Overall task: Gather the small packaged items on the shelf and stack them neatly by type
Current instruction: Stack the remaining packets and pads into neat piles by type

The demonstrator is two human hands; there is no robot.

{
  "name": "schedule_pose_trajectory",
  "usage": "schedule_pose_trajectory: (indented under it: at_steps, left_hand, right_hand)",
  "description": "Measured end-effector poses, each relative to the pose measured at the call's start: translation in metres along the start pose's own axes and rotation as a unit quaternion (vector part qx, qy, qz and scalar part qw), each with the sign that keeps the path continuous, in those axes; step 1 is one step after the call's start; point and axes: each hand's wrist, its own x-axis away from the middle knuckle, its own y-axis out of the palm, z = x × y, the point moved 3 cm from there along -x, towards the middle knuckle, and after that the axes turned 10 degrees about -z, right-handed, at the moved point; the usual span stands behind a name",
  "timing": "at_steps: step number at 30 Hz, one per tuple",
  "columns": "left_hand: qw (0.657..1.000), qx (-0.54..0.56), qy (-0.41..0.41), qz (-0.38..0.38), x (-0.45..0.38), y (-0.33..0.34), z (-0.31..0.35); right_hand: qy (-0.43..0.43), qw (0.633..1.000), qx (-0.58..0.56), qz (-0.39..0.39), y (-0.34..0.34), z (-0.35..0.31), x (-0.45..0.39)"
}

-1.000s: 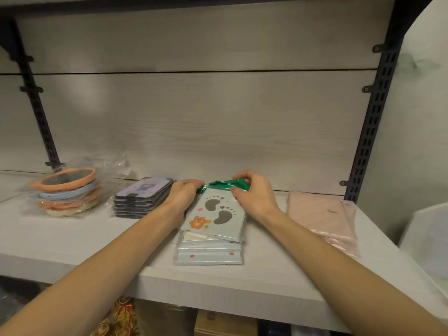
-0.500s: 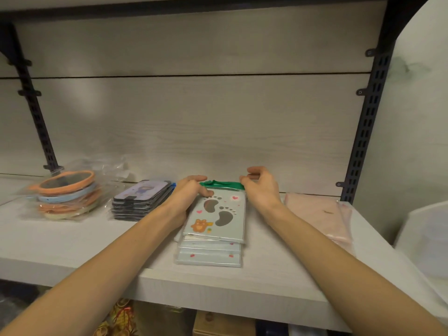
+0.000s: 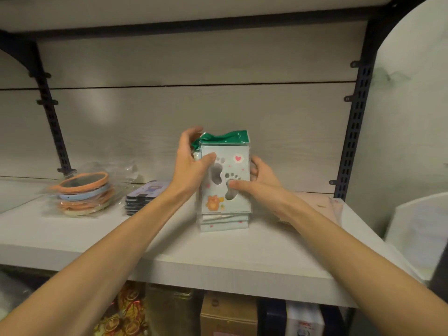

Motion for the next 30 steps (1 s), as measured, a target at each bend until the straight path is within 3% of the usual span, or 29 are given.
schedule_pose_trajectory:
  at_steps: [5,10,14,19,30]
  left_hand:
    - [0.996,-0.049,0.056,-0.041,0.016,0.002,0.01]
    - [0.994,-0.032,-0.032,-0.101,0.039,0.011,-0.014]
    - [0.991,-0.029,-0.073,-0.109,0.045,0.015,-0.028]
    - [0.991,-0.067,-0.023,-0.116,0.051,0.016,-0.026]
    - [0.987,-0.091,-0.036,-0.127,0.054,0.024,-0.027]
  right_hand:
    - [-0.065,0.992,0.098,0.048,-0.001,-0.004,0.011]
    - [-0.043,0.985,0.17,-0.002,0.002,0.012,0.03]
    - [-0.033,0.982,0.185,-0.003,0.007,0.016,0.031]
    - [-0.052,0.975,0.213,0.032,0.008,0.018,0.031]
    - [-0.038,0.977,0.207,0.035,0.016,0.02,0.022]
